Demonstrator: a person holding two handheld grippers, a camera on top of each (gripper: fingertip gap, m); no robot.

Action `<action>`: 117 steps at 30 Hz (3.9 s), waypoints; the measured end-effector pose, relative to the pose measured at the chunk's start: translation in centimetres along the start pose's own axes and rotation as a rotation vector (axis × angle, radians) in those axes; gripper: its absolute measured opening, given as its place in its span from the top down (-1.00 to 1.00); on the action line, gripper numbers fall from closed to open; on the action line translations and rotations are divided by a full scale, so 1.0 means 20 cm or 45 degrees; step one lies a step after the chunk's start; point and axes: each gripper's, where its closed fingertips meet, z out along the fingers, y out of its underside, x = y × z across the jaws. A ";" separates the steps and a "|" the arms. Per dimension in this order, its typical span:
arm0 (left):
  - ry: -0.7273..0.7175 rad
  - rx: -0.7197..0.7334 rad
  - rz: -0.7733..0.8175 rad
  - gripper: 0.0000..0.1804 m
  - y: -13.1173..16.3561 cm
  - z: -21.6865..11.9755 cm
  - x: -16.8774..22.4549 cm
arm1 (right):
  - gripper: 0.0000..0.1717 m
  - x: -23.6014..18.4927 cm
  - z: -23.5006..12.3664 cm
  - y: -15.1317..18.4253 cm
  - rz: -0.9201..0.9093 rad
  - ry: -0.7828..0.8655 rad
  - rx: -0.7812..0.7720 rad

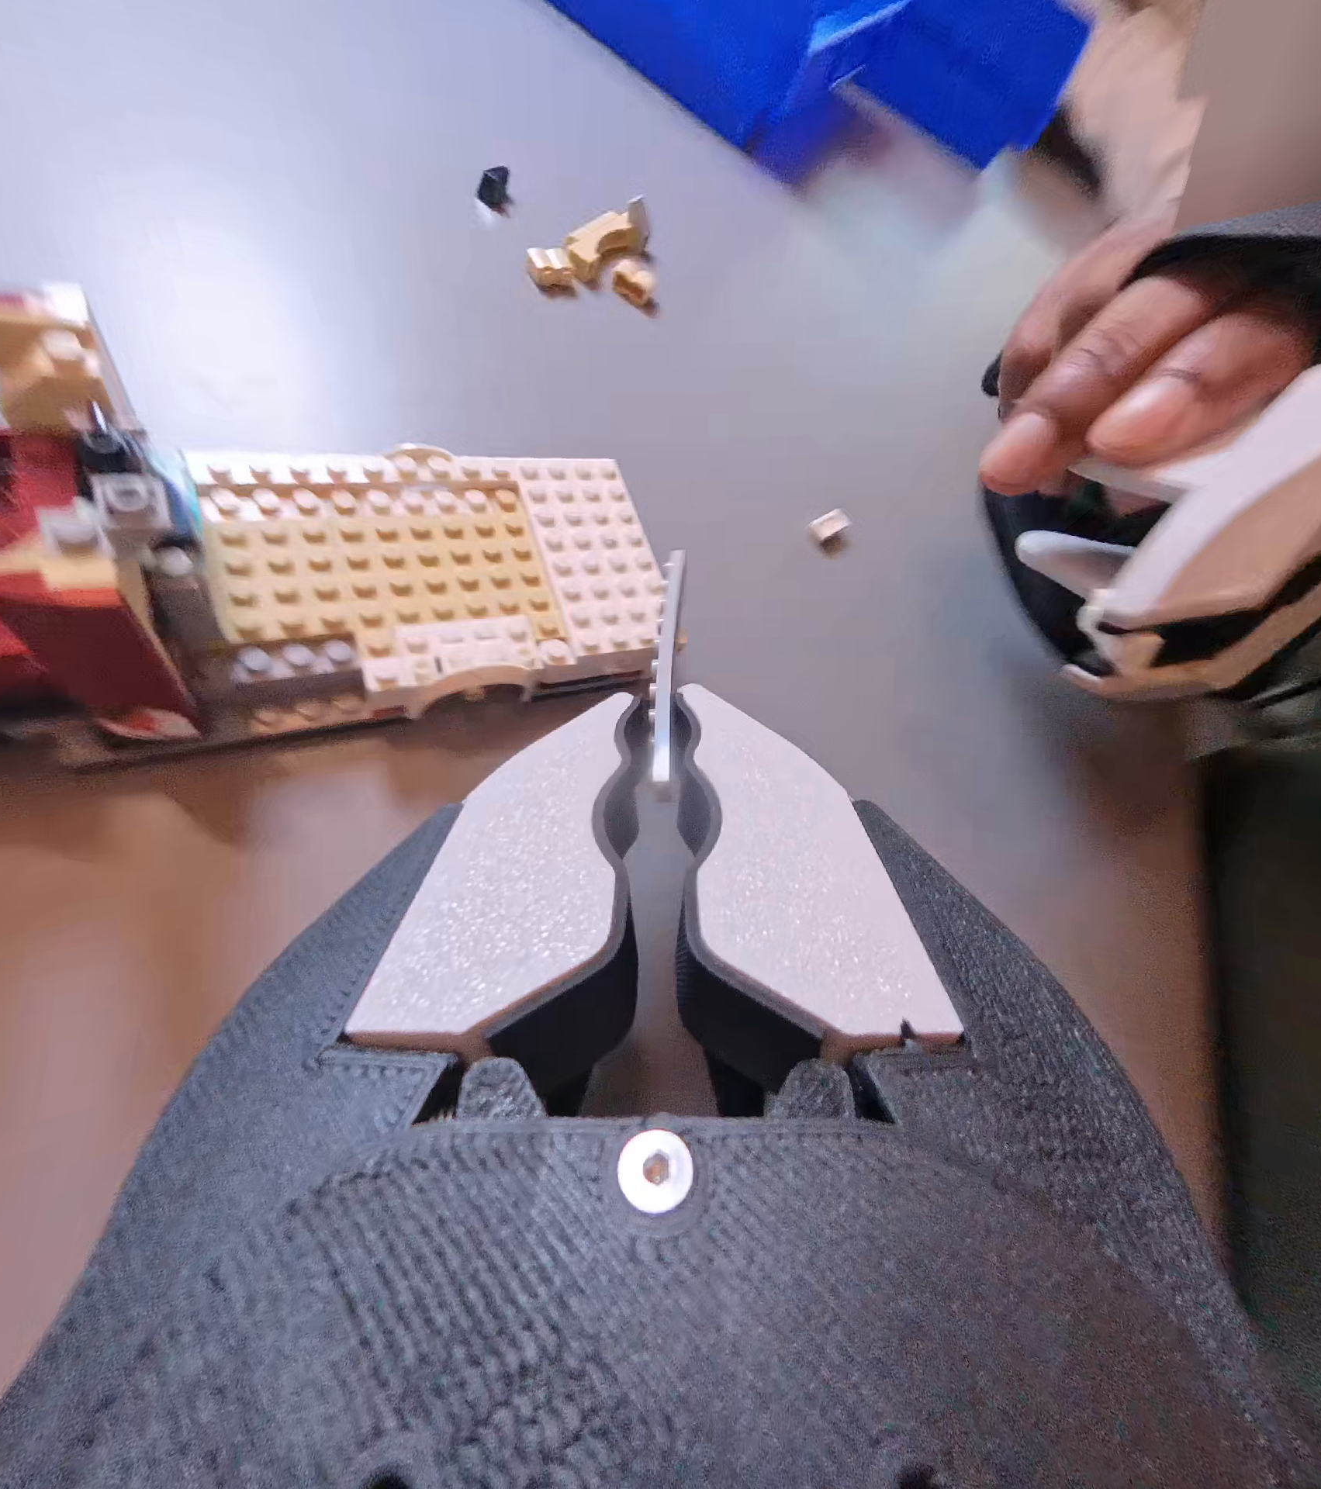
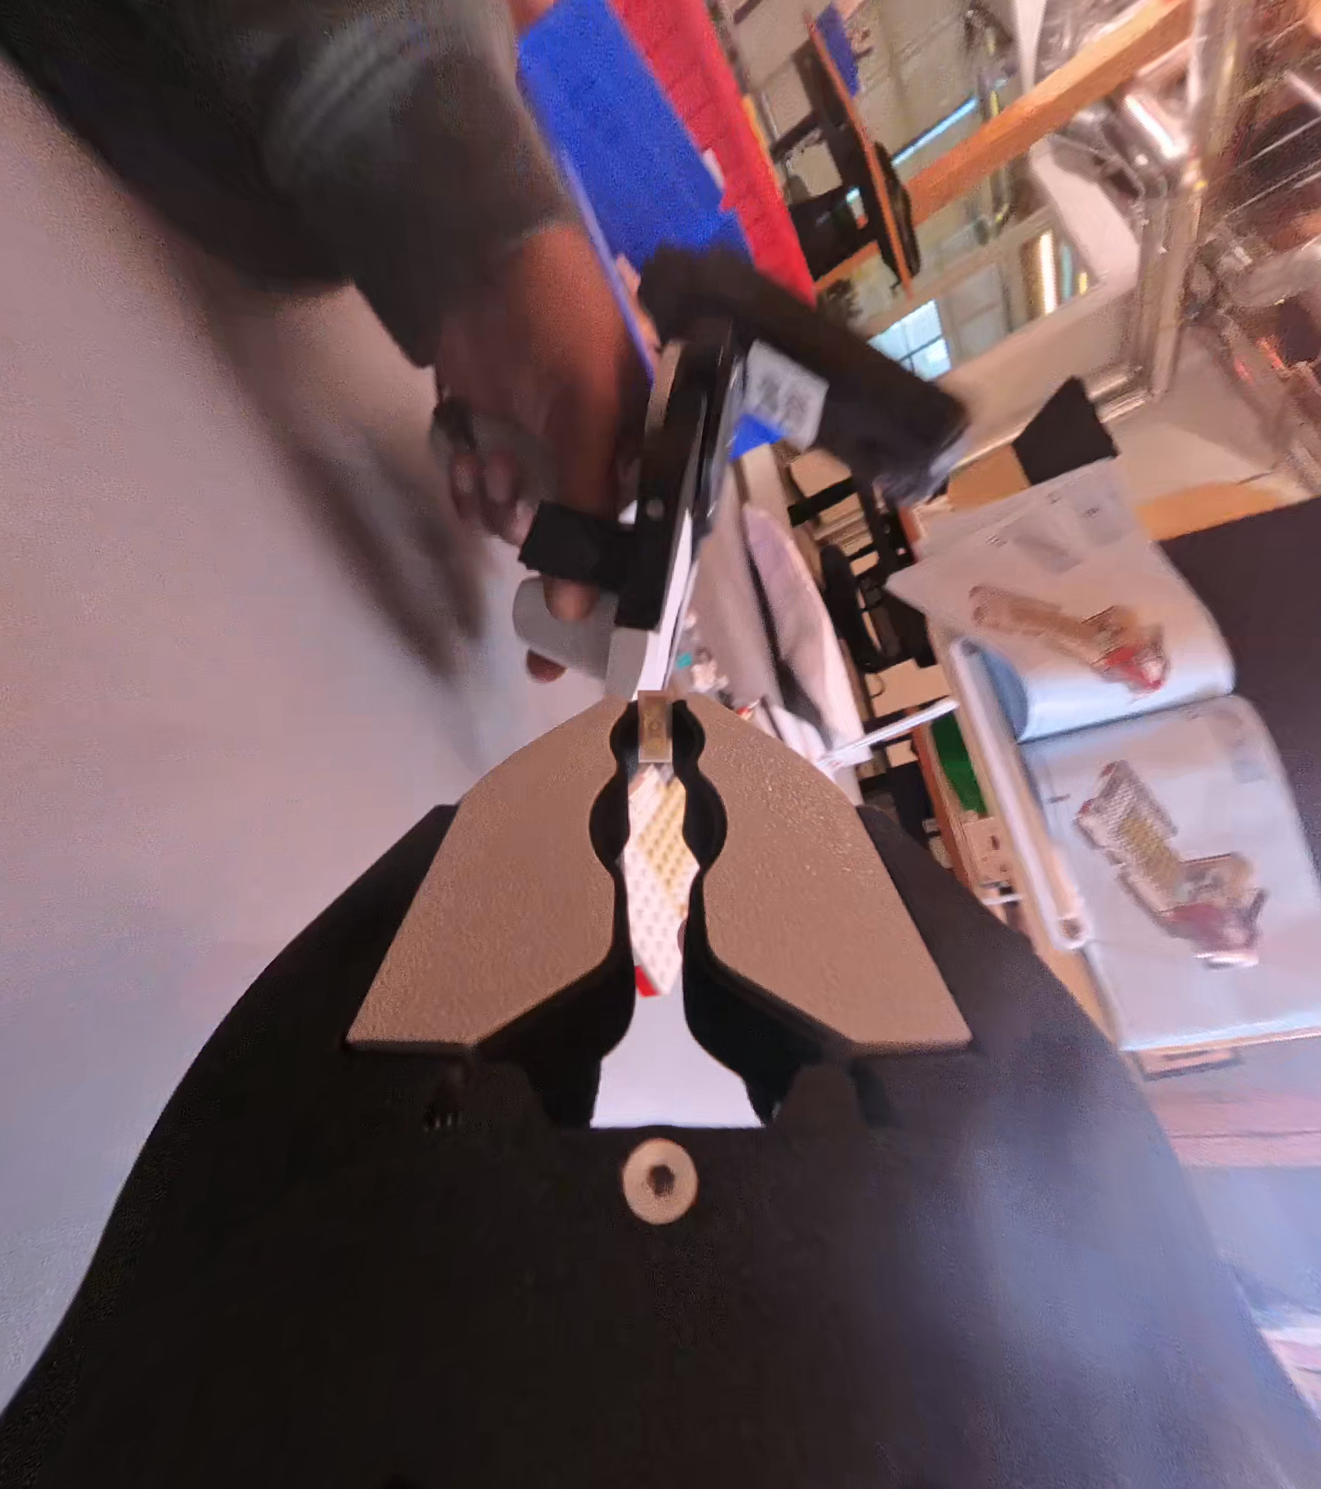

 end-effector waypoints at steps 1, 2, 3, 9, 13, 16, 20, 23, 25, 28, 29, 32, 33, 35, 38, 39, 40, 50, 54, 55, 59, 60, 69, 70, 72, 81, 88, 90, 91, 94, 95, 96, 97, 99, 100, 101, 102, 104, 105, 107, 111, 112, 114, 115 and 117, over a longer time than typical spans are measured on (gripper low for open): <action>0.119 0.062 -0.162 0.95 -0.03 -0.04 0.03 | 0.90 0.03 -0.02 -0.06 -0.008 0.025 0.025; 0.140 0.103 -0.088 0.95 -0.07 -0.07 0.08 | 0.90 0.06 -0.03 -0.07 -0.020 0.053 0.015; 0.143 0.128 0.010 0.94 -0.12 -0.10 0.14 | 0.90 0.10 -0.04 -0.02 0.047 0.069 -0.018; 0.116 0.269 0.166 0.95 -0.21 -0.23 0.20 | 0.90 0.21 -0.21 0.57 0.650 -0.124 -0.537; 0.089 0.313 0.139 0.94 -0.16 -0.28 0.11 | 0.89 0.05 -0.32 0.87 0.866 -0.342 -0.854; 0.035 0.293 0.149 0.94 -0.11 -0.28 0.06 | 0.71 -0.04 -0.34 0.92 1.060 -0.473 -0.867; 0.026 0.290 0.158 0.94 -0.11 -0.27 0.05 | 0.45 -0.07 -0.35 0.92 1.121 -0.529 -0.869; 0.003 0.290 0.187 0.94 -0.11 -0.27 0.05 | 0.49 -0.03 -0.36 0.81 1.116 -0.537 -0.770; -0.007 0.289 0.191 0.94 -0.11 -0.26 0.04 | 0.52 -0.09 -0.36 0.70 1.095 -0.622 -0.722; -0.004 0.280 0.179 0.94 -0.10 -0.25 0.03 | 0.66 -0.20 -0.32 0.64 1.016 -0.684 -0.766; -0.005 0.278 0.181 0.94 -0.09 -0.25 0.03 | 0.79 -0.22 -0.31 0.64 0.998 -0.690 -0.780; -0.016 0.269 0.193 0.94 -0.09 -0.24 0.03 | 0.91 -0.23 -0.31 0.67 0.993 -0.690 -0.830; -0.020 0.268 0.196 0.94 -0.09 -0.24 0.03 | 0.91 -0.20 -0.34 0.72 0.986 -0.656 -0.869; -0.025 0.266 0.202 0.94 -0.09 -0.24 0.03 | 0.91 -0.11 -0.39 0.83 1.049 -0.540 -0.921; -0.025 0.262 0.201 0.94 -0.08 -0.24 0.03 | 0.90 0.00 -0.50 1.02 1.223 -0.381 -1.033; -0.027 0.258 0.202 0.94 -0.08 -0.23 0.03 | 0.89 0.01 -0.51 1.05 1.246 -0.354 -1.048; -0.030 0.254 0.204 0.94 -0.07 -0.23 0.02 | 0.81 0.01 -0.52 1.08 1.252 -0.347 -1.059; -0.035 0.261 0.236 0.94 -0.07 -0.22 0.02 | 0.67 0.25 -0.42 0.86 1.206 -0.122 -0.684; 0.022 0.340 0.372 0.94 -0.12 -0.24 0.10 | 0.67 0.25 -0.21 0.42 1.111 -0.269 -0.280; 0.027 0.360 0.428 0.94 -0.13 -0.25 0.12 | 0.67 0.21 -0.15 0.34 1.060 -0.319 -0.241; 0.006 0.397 0.645 0.94 -0.15 -0.26 0.20 | 0.71 0.07 0.04 0.19 0.914 -0.444 -0.126; 0.015 0.400 0.672 0.94 -0.14 -0.27 0.22 | 0.80 0.07 0.06 0.18 0.893 -0.434 -0.102; -0.056 0.320 0.814 0.94 -0.12 -0.27 0.22 | 0.95 0.11 0.04 0.09 0.899 -0.391 0.037; -0.063 0.290 0.820 0.94 -0.12 -0.27 0.22 | 0.95 0.12 0.04 0.09 0.911 -0.388 0.039; -0.137 0.255 0.866 0.94 -0.15 -0.30 0.21 | 0.93 0.14 0.04 0.10 0.955 -0.336 0.049; -1.489 -0.029 0.272 0.94 -0.10 -1.71 -0.75 | 0.71 0.23 0.01 0.17 1.065 -0.259 0.018; -1.744 -0.411 -0.089 0.44 0.37 -1.94 -1.14 | 0.72 0.10 0.06 0.20 0.949 -0.304 -0.110; -1.803 -0.285 -0.023 0.29 0.29 -1.94 -1.13 | 0.72 0.09 0.07 0.23 0.972 -0.299 -0.140; -1.808 -0.222 0.007 0.29 0.25 -1.93 -1.11 | 0.73 0.10 0.07 0.25 0.988 -0.286 -0.158; -1.692 -0.003 0.192 0.39 0.05 -1.78 -0.97 | 0.71 0.11 0.09 0.32 1.034 -0.238 -0.236; -1.613 0.057 0.260 0.41 -0.02 -1.69 -0.90 | 0.65 0.10 0.10 0.34 1.058 -0.238 -0.273; -1.509 0.105 0.324 0.42 -0.08 -1.59 -0.82 | 0.55 0.09 0.11 0.36 1.090 -0.251 -0.314; -1.389 0.153 0.381 0.43 -0.14 -1.47 -0.73 | 0.44 0.06 0.13 0.38 1.126 -0.269 -0.355; -1.112 0.232 0.451 0.46 -0.22 -1.21 -0.54 | 0.29 0.02 0.16 0.40 1.178 -0.290 -0.425; -0.978 0.248 0.477 0.47 -0.24 -1.08 -0.45 | 0.24 0.00 0.18 0.42 1.183 -0.283 -0.465; -0.868 0.251 0.504 0.48 -0.24 -0.96 -0.37 | 0.17 -0.01 0.20 0.44 1.174 -0.264 -0.517; -0.776 0.236 0.533 0.48 -0.23 -0.84 -0.30 | 0.11 -0.02 0.21 0.47 1.155 -0.235 -0.582; -0.679 0.183 0.619 0.50 -0.19 -0.65 -0.22 | 0.05 -0.03 0.25 0.52 1.133 -0.197 -0.692; -0.666 0.152 0.671 0.51 -0.15 -0.58 -0.22 | 0.03 -0.03 0.27 0.54 1.146 -0.191 -0.731; -0.650 0.085 0.724 0.53 -0.07 -0.47 -0.23 | 0.06 -0.05 0.31 0.56 1.181 -0.233 -0.776; -0.575 0.050 0.711 0.55 0.06 -0.38 -0.22 | 0.13 -0.08 0.32 0.56 1.189 -0.305 -0.794; -0.578 0.040 0.704 0.55 0.08 -0.38 -0.22 | 0.14 -0.08 0.31 0.57 1.189 -0.314 -0.801; -0.582 0.058 0.693 0.55 0.07 -0.39 -0.23 | 0.14 -0.09 0.28 0.56 1.165 -0.342 -0.819; -0.582 0.073 0.681 0.55 0.05 -0.39 -0.23 | 0.14 -0.10 0.26 0.56 1.153 -0.366 -0.832; -0.577 0.088 0.639 0.55 0.05 -0.41 -0.24 | 0.14 -0.12 0.21 0.55 1.135 -0.397 -0.862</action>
